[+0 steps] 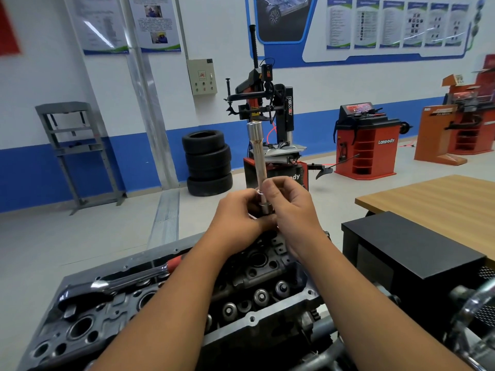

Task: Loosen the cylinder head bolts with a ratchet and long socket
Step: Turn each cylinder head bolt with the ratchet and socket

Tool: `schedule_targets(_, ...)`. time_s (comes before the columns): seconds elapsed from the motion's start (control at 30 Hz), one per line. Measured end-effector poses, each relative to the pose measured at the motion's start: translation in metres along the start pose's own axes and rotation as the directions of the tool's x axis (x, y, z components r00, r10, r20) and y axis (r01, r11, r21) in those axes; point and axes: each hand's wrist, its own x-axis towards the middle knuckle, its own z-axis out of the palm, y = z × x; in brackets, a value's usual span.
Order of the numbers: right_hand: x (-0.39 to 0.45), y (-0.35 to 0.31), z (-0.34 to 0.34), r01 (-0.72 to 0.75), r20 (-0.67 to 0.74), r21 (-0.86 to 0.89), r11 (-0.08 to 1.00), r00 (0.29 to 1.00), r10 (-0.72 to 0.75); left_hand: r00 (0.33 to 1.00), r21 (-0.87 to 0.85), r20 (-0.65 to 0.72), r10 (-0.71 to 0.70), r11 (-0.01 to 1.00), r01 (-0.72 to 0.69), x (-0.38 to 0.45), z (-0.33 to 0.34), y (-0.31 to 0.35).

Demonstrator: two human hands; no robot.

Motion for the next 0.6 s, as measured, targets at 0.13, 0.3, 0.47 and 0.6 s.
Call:
schedule_targets(0.13, -0.0007, 0.0004, -0.0012, 0.008, 0.008, -0.013, 1.000, 1.000, -0.008, 1.000, 0.009, -0.019, 0.003, 1.000, -0.002, 0.0010, -0.0005, -0.0014)
schedule_targets(0.3, 0.0009, 0.0005, -0.0002, -0.023, -0.024, 0.011, 1.000, 0.999, 0.023, 0.998, -0.052, 0.057, 0.016, 0.999, -0.013, 0.0017, -0.0004, -0.0014)
schedule_targets(0.47, -0.0007, 0.0008, -0.0020, 0.019, 0.003, -0.020, 1.000, 1.000, -0.019, 0.998, 0.035, 0.013, 0.059, 0.998, -0.059, 0.0025, 0.0002, -0.0047)
schedule_targets(0.6, 0.0005, 0.0025, -0.0027, 0.031, 0.025, -0.040, 0.999, 0.999, -0.030, 0.995, -0.038, 0.099, 0.030, 0.999, -0.027, 0.0028, -0.0021, -0.0047)
